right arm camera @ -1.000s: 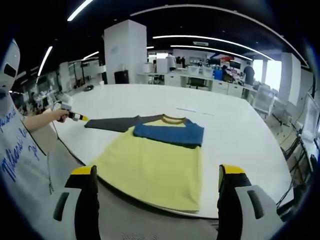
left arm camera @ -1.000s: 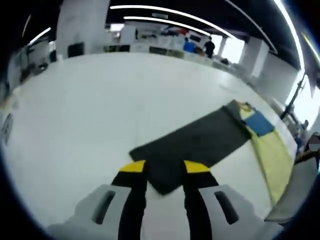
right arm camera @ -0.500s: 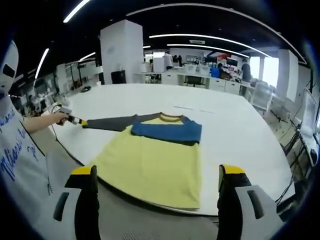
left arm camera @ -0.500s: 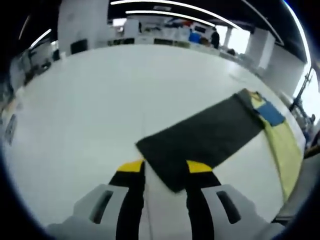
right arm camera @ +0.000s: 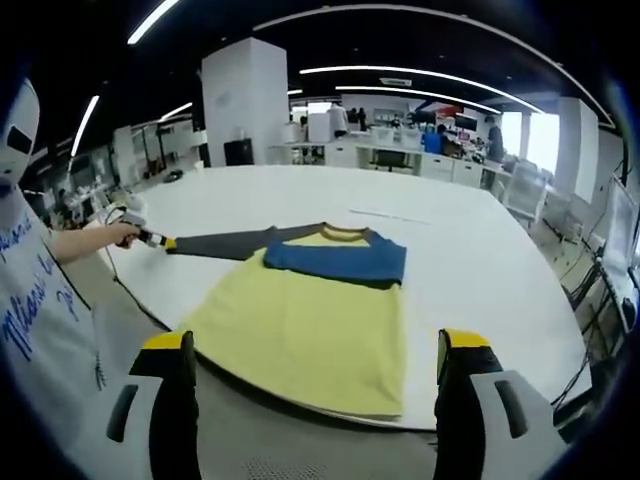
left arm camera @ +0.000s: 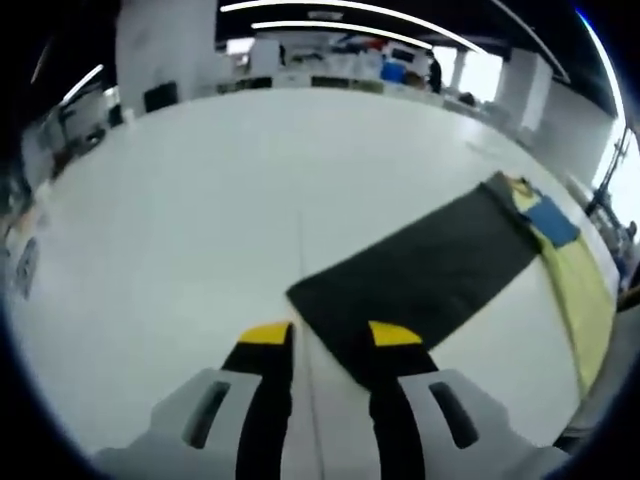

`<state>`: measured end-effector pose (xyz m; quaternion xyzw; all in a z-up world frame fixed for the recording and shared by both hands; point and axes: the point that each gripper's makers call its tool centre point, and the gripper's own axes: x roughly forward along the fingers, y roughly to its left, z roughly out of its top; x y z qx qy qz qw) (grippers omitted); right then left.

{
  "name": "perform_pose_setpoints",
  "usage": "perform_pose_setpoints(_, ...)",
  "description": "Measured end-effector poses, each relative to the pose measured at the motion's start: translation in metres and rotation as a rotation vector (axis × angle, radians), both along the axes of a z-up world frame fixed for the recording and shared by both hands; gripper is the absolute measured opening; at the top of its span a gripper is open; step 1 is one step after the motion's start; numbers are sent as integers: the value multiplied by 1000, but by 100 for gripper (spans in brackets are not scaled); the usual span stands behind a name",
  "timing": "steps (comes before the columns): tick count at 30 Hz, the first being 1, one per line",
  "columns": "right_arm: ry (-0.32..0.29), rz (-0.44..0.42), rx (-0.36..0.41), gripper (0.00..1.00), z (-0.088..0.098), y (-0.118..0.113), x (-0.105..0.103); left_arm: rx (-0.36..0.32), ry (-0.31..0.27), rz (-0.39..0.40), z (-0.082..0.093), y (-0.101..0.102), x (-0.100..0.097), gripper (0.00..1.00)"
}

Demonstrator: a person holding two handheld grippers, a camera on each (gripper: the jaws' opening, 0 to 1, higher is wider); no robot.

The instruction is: Fold the garment on the visible template until the final outline fits inside the template.

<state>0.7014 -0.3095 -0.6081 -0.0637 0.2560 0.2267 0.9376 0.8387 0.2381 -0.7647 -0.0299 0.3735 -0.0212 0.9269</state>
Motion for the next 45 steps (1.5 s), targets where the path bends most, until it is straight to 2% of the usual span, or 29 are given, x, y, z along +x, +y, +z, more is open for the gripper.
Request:
perform_pose_setpoints(3, 1, 4, 12, 100, 0, 2, 0, 49, -4, -38, 1, -2, -1, 22)
perform_pose_setpoints(7, 5, 5, 7, 100, -2, 2, -1, 53, -2, -41, 1, -4, 0, 23)
perform_pose_setpoints(11, 5, 9, 6, 100, -2, 3, -1, 61, -4, -63, 1, -5, 3, 17)
perform_pose_setpoints(16, 17, 26, -6, 100, -5, 6, -2, 64, 2, -58, -2, 0, 6, 17)
perform_pose_setpoints(19, 15, 30, 1, 100, -5, 8, -2, 63, 4, -73, -3, -4, 7, 12)
perform_pose_setpoints(22, 12, 27, 0, 100, -4, 8, -2, 52, 11, -110, -4, -14, 8, 1)
perform_pose_setpoints(23, 11, 25, -1, 100, -4, 7, -2, 56, 12, -107, -4, -14, 9, 0)
perform_pose_setpoints(24, 11, 25, 0, 100, -4, 7, -2, 88, 13, -108, -4, -10, 10, 0)
perform_pose_setpoints(30, 9, 24, 2, 100, -4, 6, -4, 54, 19, -101, -5, -10, 10, 0)
perform_pose_setpoints(37, 3, 12, 8, 100, -2, 4, -5, 70, 41, -101, -4, -11, 10, 0)
perform_pose_setpoints(45, -2, 10, 8, 100, -2, 3, -5, 15, 17, -64, 0, -15, 6, 0)
